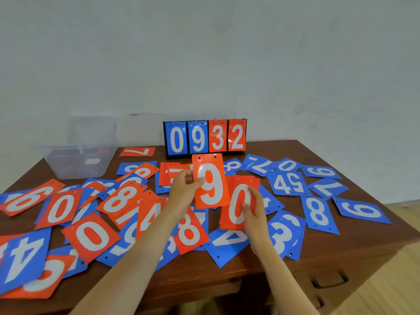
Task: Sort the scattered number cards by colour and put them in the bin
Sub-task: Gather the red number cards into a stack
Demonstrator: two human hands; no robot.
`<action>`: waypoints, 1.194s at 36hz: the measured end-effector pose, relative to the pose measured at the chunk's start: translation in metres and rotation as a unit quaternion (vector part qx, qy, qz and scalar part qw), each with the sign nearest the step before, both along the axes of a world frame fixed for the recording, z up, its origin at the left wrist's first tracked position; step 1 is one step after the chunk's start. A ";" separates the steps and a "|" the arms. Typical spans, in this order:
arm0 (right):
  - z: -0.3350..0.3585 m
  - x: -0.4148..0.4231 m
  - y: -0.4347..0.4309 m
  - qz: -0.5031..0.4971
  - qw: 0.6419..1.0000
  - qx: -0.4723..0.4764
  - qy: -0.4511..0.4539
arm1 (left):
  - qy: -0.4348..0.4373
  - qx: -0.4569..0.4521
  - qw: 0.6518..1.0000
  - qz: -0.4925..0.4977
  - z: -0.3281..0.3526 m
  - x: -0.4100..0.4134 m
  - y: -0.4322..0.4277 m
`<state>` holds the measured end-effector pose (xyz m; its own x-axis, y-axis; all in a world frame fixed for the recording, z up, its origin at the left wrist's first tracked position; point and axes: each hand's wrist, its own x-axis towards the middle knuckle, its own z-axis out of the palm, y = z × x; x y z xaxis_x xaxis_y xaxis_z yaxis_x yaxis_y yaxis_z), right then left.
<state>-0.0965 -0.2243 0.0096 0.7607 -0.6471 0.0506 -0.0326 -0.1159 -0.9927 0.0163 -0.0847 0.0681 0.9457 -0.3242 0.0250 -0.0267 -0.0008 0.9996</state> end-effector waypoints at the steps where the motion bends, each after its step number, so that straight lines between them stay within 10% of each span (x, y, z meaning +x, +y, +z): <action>1: 0.003 -0.002 0.004 0.003 1.000 0.007 -0.006 | 0.007 -0.003 1.000 -0.010 0.001 -0.007 0.002; 19: 0.017 -0.033 0.050 -0.006 0.996 0.065 -0.052 | -0.141 0.158 0.977 -0.009 -0.030 -0.072 0.028; 27: 0.004 -0.037 0.047 -0.059 0.996 0.060 -0.023 | -0.219 0.476 0.842 -0.126 -0.060 -0.067 0.070; 37: 0.000 -0.038 0.049 -0.052 0.997 0.053 0.001 | -0.316 0.591 0.727 -0.150 -0.059 -0.063 0.071; 43: -0.002 -0.039 0.048 -0.058 0.997 0.044 0.010 | -0.368 0.470 0.799 -0.078 -0.062 -0.059 0.074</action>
<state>-0.1356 -0.1767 0.0073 0.6814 -0.7315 -0.0247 -0.0604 -0.0226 -0.9979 -0.0431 -0.0110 0.0058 0.7337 -0.6387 0.2320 -0.6793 -0.6812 0.2729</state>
